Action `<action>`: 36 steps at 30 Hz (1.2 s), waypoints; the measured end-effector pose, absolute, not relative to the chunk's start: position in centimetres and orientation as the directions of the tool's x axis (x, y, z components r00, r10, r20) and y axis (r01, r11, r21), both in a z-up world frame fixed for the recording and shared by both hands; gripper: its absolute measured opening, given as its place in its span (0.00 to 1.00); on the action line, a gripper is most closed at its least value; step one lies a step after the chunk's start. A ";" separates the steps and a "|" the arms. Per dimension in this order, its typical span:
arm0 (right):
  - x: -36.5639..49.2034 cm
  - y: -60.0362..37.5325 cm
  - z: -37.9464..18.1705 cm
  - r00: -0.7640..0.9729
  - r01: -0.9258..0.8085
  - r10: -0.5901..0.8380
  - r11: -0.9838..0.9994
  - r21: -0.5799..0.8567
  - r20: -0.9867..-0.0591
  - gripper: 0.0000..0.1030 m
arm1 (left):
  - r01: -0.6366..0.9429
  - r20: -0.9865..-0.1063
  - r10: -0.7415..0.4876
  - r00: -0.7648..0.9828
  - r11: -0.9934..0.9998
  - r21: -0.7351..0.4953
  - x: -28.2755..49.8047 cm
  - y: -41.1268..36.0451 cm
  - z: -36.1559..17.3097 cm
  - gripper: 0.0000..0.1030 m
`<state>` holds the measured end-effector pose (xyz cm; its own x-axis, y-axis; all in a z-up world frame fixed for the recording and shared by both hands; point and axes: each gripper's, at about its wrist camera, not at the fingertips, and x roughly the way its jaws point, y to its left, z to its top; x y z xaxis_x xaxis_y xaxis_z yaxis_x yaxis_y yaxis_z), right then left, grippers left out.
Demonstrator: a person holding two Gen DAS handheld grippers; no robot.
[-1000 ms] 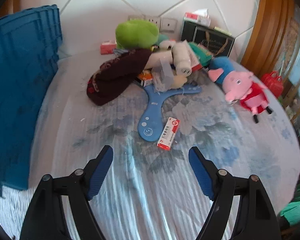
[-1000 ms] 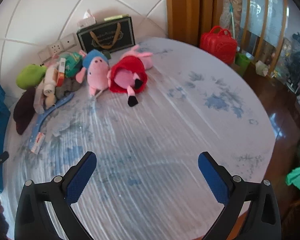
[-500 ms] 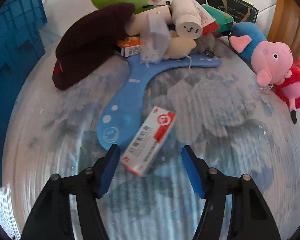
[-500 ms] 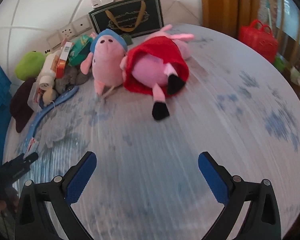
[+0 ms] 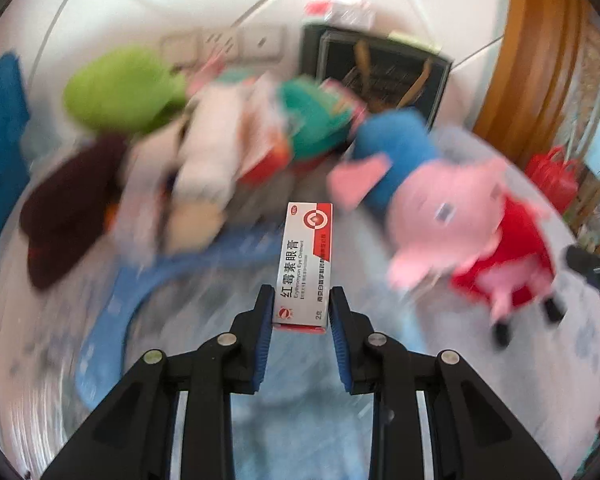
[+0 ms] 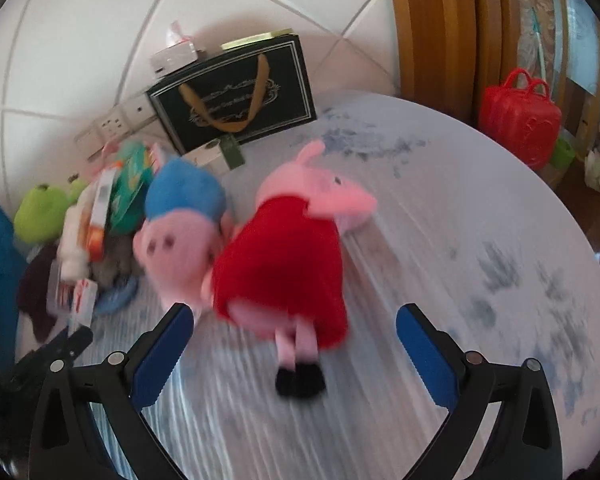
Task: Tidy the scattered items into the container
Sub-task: 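Grasp the red-and-white ointment box with the left gripper while the right grasps the red-dressed pig plush, then carry the ointment box and pig plush over the blue crate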
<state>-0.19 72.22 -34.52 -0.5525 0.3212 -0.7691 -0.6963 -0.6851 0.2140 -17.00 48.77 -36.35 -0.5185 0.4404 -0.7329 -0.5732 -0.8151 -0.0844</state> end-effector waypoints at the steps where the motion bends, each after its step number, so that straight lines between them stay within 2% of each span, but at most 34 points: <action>1: -0.9 72.8 -34.8 -0.547 -0.697 0.310 -0.683 0.219 -0.778 1.00 | -0.578 -0.723 0.453 -0.521 -0.811 -0.091 -17.1 49.8 -36.0 0.26; 7: -4.6 75.3 -38.4 -0.492 -0.709 0.250 -0.671 0.217 -0.834 1.00 | -0.589 -0.729 0.455 -0.512 -0.804 -0.088 -18.9 54.8 -36.6 0.26; 11: -5.9 76.5 -40.4 -0.519 -0.675 0.153 -0.677 0.293 -0.841 1.00 | -0.583 -0.747 0.440 -0.498 -0.808 -0.086 -19.2 55.7 -37.7 0.26; 12: -6.0 76.5 -40.7 -0.517 -0.670 0.136 -0.678 0.301 -0.845 0.96 | -0.584 -0.750 0.440 -0.494 -0.807 -0.088 -18.9 55.8 -37.9 0.26; 13: -5.8 76.3 -40.7 -0.522 -0.665 0.121 -0.678 0.314 -0.844 0.81 | -0.589 -0.753 0.440 -0.489 -0.804 -0.087 -18.6 55.8 -37.9 0.26; 16: -4.8 74.9 -39.8 -0.522 -0.662 0.130 -0.685 0.305 -0.843 0.70 | -0.601 -0.755 0.440 -0.486 -0.795 -0.077 -17.5 55.4 -37.7 0.26; 26: 3.6 67.1 -38.6 -0.417 -0.634 0.082 -0.740 0.225 -0.905 0.69 | -0.653 -0.756 0.474 -0.452 -0.753 -0.081 -12.3 49.6 -35.7 0.26; 31: 7.4 62.3 -38.5 -0.324 -0.636 0.055 -0.751 0.175 -0.944 0.80 | -0.686 -0.792 0.480 -0.378 -0.720 -0.109 -9.5 46.9 -36.9 0.26; 36: 9.2 61.9 -37.4 -0.374 -0.702 0.103 -0.681 0.209 -0.922 0.81 | -0.732 -0.804 0.496 -0.328 -0.672 -0.117 -6.8 47.0 -38.2 0.26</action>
